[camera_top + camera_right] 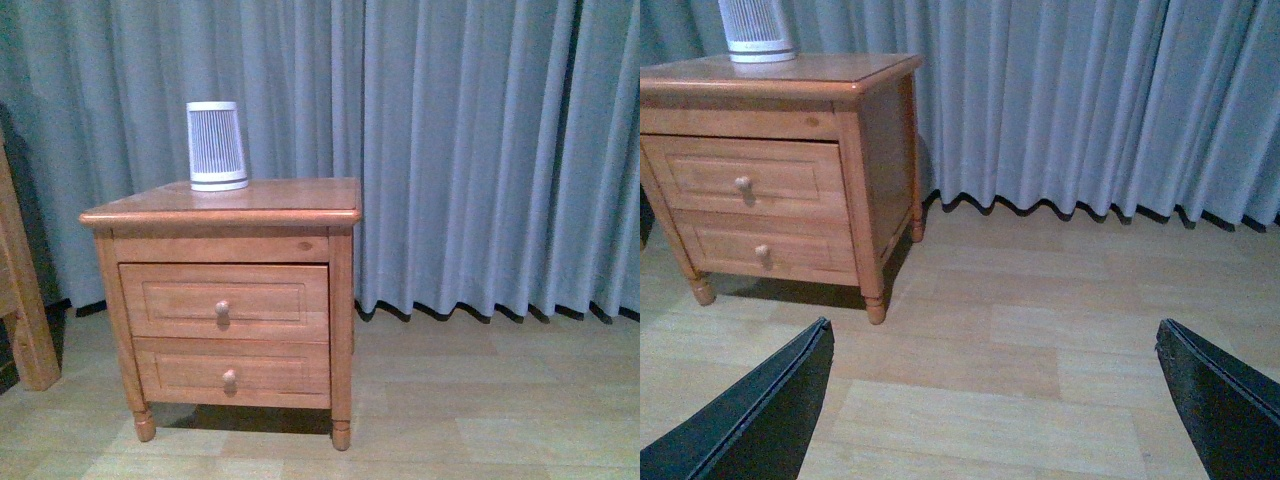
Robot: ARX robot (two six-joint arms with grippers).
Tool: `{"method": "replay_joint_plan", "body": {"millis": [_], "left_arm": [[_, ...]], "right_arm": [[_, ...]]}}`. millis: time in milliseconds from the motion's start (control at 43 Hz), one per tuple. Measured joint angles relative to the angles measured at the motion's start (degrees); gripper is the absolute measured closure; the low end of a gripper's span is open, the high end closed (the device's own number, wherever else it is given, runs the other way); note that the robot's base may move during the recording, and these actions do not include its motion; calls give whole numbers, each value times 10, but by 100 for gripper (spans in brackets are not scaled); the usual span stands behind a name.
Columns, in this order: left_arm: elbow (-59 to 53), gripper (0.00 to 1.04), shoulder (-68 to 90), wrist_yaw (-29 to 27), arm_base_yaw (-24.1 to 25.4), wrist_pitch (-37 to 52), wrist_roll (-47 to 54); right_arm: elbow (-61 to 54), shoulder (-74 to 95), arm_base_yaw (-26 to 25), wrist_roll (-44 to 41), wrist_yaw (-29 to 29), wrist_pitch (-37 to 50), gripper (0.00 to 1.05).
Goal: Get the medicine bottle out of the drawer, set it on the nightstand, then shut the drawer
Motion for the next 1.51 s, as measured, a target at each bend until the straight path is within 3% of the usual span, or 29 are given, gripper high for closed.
{"method": "replay_joint_plan", "body": {"millis": [674,697,767,929,1254,1510], "left_arm": [[0,7,0,0,0,0,0],[0,7,1,6,1,-2,-4],[24,7,66,104,29,-55,-60],[28,7,228,146,46,76,-111],[129,7,642,131,29,442,-99],[229,7,883,102,-14,577,-83]], "right_arm": [[0,0,0,0,0,0,7],[0,0,0,0,0,0,7],[0,0,0,0,0,0,7],[0,0,0,0,0,0,7],[0,0,0,0,0,0,7],[0,0,0,0,0,0,7]]}}
